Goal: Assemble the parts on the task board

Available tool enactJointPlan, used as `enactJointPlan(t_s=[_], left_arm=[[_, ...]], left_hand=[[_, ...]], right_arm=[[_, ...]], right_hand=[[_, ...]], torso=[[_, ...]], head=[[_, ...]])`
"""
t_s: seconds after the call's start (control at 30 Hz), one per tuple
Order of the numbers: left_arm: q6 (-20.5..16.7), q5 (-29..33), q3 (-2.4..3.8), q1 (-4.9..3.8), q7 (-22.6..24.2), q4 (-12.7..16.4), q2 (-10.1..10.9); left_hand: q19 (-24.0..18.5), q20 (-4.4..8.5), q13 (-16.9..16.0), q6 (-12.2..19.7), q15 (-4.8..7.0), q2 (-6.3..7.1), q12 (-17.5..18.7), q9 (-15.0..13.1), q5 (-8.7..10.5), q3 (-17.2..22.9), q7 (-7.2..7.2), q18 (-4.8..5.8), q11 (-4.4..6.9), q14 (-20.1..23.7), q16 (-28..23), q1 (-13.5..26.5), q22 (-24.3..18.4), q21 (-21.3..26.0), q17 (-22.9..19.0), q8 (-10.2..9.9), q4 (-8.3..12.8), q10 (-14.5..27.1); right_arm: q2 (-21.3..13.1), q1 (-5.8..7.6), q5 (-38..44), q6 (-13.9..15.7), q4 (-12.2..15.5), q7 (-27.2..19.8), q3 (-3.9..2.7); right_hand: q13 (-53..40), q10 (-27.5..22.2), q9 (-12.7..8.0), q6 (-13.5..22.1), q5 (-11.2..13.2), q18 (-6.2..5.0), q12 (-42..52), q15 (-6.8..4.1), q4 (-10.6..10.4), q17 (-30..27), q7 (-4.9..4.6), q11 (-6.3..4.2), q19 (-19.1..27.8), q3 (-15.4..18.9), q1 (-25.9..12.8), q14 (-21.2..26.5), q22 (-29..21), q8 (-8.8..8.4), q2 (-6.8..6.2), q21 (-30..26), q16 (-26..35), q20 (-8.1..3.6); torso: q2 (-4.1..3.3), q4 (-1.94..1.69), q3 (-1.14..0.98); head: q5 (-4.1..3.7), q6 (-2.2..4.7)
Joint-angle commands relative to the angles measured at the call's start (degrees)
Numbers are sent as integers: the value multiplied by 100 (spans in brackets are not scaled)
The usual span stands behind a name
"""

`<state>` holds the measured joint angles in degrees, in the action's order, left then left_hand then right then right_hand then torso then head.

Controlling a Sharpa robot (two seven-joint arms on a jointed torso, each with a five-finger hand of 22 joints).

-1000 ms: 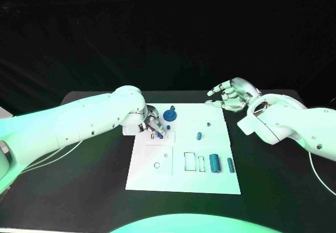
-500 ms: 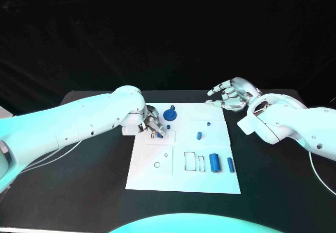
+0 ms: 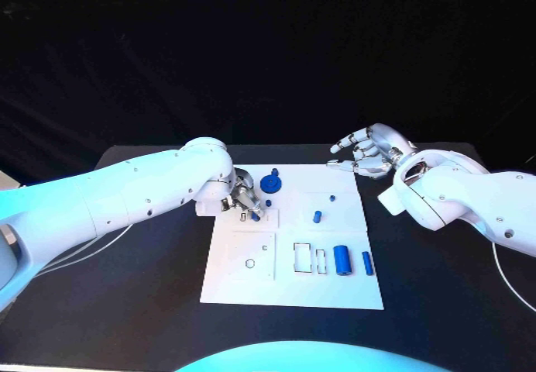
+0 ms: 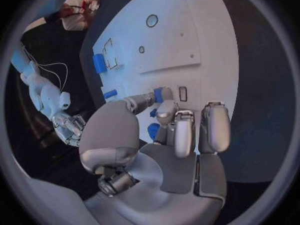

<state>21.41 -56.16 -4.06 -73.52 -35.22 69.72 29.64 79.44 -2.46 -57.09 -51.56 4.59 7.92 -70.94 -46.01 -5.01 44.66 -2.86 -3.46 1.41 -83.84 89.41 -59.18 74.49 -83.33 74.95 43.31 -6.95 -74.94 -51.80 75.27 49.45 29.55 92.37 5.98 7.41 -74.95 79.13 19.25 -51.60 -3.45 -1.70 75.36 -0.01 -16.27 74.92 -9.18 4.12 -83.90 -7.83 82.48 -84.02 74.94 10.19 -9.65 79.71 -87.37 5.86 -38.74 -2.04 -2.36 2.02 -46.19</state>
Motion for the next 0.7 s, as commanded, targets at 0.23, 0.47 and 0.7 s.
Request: enactJointPlan(t_s=[0.23, 0.47, 0.7], left_arm=[[94, -7, -59, 7, -33, -157, -115], [106, 32, -78, 7, -51, -222, -141], [148, 84, -83, 7, -56, -227, -112]], left_hand=[[-42, -20, -2, 4, -42, -321, -22, 2, 69, 281, 32, -4, -8, -582, 5, -296, -20, 39, 1400, 4, 227, 10], [-53, -24, 8, 6, -44, -329, -18, -3, 118, 269, 30, -7, -11, -577, -3, -279, -34, 47, 1384, 2, 191, 18], [-68, -28, 18, 7, -42, -24, -25, -36, 154, -81, 48, -13, -3, -563, -24, -92, -50, 64, 1347, -10, 18, 46]], right_arm=[[4, -3, 52, -74, 12, -35, -1], [7, -3, 52, -74, 15, -38, -1], [2, -3, 52, -70, 17, -42, -1]], right_hand=[[-299, -37, 8, -2, 2, -66, -33, 1, -7, 987, 12, 13, -133, 32, -10, -456, 956, 19, 39, -29, 20, 13], [-294, -40, 9, -1, 2, -68, -38, 0, -8, 987, 12, 12, -129, 37, -14, -456, 951, 22, 40, -40, 20, 13], [-285, -48, 9, 5, 4, -73, -47, 1, -21, 985, 11, 14, -121, 58, -45, -456, 940, 26, 37, -63, 22, 12]], torso=[[-6, 5, -6], [4, -2, -4], [7, -5, 4]], head=[[-18, -16], [-33, -23], [-40, -25]])
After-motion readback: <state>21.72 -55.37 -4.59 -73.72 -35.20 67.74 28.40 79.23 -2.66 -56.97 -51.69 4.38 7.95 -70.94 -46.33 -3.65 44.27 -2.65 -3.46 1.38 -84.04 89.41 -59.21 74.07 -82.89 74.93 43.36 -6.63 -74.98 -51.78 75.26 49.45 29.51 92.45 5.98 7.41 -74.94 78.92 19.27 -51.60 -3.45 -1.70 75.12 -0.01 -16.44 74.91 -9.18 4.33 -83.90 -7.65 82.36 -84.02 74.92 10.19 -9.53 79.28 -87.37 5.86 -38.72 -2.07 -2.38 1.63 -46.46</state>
